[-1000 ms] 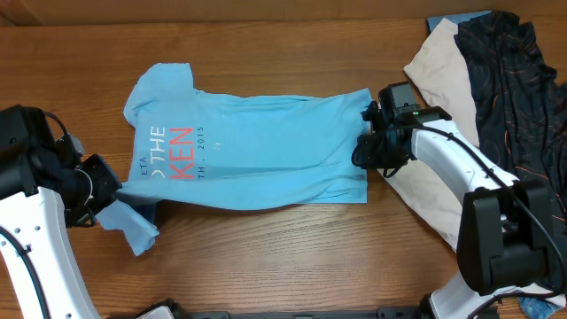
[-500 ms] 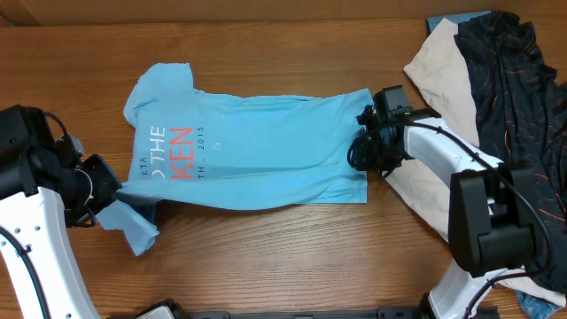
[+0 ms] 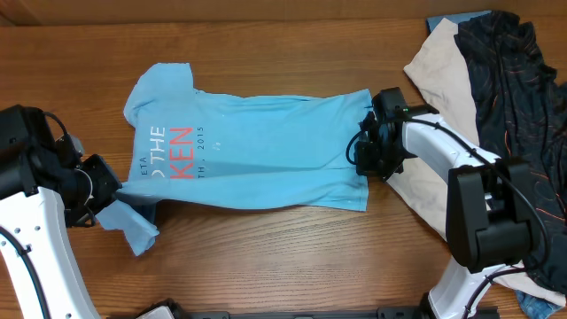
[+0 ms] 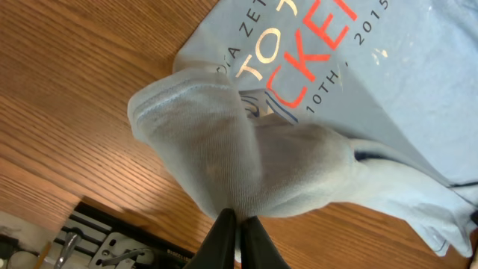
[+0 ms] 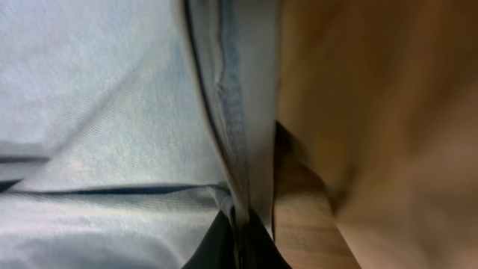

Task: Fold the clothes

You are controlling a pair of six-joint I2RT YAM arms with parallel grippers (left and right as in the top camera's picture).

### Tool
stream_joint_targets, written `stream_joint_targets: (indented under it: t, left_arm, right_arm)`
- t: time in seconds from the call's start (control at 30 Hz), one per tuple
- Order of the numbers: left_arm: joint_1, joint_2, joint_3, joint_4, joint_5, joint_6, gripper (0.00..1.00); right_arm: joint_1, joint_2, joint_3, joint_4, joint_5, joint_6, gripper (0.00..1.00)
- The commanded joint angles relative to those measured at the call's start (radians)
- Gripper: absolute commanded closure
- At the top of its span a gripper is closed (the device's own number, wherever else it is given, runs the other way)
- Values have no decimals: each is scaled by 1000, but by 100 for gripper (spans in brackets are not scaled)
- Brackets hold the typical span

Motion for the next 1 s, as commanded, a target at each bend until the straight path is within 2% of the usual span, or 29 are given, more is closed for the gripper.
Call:
stream_joint_targets:
  t: [0.0,0.3,0.57,0.97]
  left_arm:
    - [9,4,-3,3,7,27,94]
    - [9,4,-3,13,7,26,93]
    - [9,4,-3,16,7,27,93]
    - [9,4,-3,14,7,27,93]
  right_arm:
    - [4,-63,117,-55,69,23,96]
    - [4,-131,304,-217,91,21,96]
    - [4,-131,314,-301,158,21,96]
    - [4,-130,314,-376,158,15,92]
